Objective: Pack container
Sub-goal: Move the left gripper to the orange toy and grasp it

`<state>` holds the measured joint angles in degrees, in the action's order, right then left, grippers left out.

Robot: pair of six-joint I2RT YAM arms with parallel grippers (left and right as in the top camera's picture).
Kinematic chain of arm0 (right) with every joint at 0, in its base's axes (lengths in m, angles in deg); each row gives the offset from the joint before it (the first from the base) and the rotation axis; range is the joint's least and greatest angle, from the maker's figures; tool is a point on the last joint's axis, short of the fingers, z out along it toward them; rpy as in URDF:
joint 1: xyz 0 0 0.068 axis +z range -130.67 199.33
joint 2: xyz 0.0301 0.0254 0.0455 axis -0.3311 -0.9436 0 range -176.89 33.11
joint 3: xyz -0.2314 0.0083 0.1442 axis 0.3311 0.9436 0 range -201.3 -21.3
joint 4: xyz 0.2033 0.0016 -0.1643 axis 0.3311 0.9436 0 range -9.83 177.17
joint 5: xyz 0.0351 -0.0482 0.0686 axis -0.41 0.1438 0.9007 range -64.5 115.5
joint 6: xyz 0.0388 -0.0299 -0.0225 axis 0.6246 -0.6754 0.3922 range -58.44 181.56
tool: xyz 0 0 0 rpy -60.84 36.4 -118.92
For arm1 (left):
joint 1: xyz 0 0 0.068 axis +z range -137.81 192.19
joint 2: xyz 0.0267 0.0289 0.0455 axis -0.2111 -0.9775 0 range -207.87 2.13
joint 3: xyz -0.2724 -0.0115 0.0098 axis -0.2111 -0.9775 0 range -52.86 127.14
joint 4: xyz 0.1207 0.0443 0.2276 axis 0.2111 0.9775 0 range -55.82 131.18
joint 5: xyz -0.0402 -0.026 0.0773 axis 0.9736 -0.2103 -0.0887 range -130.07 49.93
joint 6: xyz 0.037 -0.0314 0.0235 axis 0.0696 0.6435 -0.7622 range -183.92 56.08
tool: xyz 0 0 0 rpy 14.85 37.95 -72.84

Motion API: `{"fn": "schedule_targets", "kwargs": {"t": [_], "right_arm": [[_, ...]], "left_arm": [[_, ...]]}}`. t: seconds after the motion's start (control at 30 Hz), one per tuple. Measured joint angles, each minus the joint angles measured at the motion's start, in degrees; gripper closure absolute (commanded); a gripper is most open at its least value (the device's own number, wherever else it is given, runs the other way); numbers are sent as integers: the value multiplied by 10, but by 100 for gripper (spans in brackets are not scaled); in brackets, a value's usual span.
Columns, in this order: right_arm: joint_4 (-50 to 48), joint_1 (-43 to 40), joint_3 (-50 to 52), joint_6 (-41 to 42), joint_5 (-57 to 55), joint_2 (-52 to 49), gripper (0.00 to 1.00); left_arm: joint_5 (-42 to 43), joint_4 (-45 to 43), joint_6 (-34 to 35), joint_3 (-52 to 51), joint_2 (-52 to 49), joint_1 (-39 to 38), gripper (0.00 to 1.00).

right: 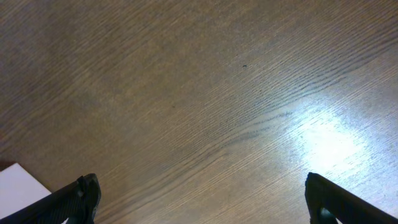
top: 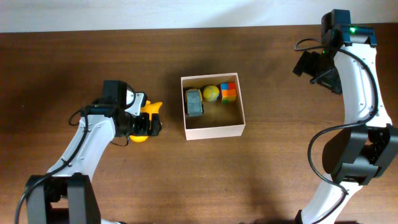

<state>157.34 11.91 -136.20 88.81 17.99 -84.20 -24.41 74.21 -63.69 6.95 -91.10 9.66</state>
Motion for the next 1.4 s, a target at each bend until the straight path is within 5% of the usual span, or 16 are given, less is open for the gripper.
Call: {"fn": "schedule_targets", "kwargs": {"t": [0.5,0.7,0.87,1.0,1.2,1.3,1.4], "right_arm": [[0,0,0,0,0,0,1],[0,0,0,0,0,0,1],[0,0,0,0,0,0,1],[0,0,0,0,0,0,1],[0,0,0,0,0,0,1],[0,0,0,0,0,0,1],[0,0,0,0,0,0,1]], "left_arm": [[-73,-74,-29,1,0,0,4],[-99,-102,-36,1,0,0,54],[-102,-125,-39,1,0,0,53],[-102,-135,-43,1,-1,0,27],[-81,-151,-39,1,-26,0,24],[-70,-159,-39,1,-53,0,34],[-63,-164,-38,1,-68,0,61]]}}
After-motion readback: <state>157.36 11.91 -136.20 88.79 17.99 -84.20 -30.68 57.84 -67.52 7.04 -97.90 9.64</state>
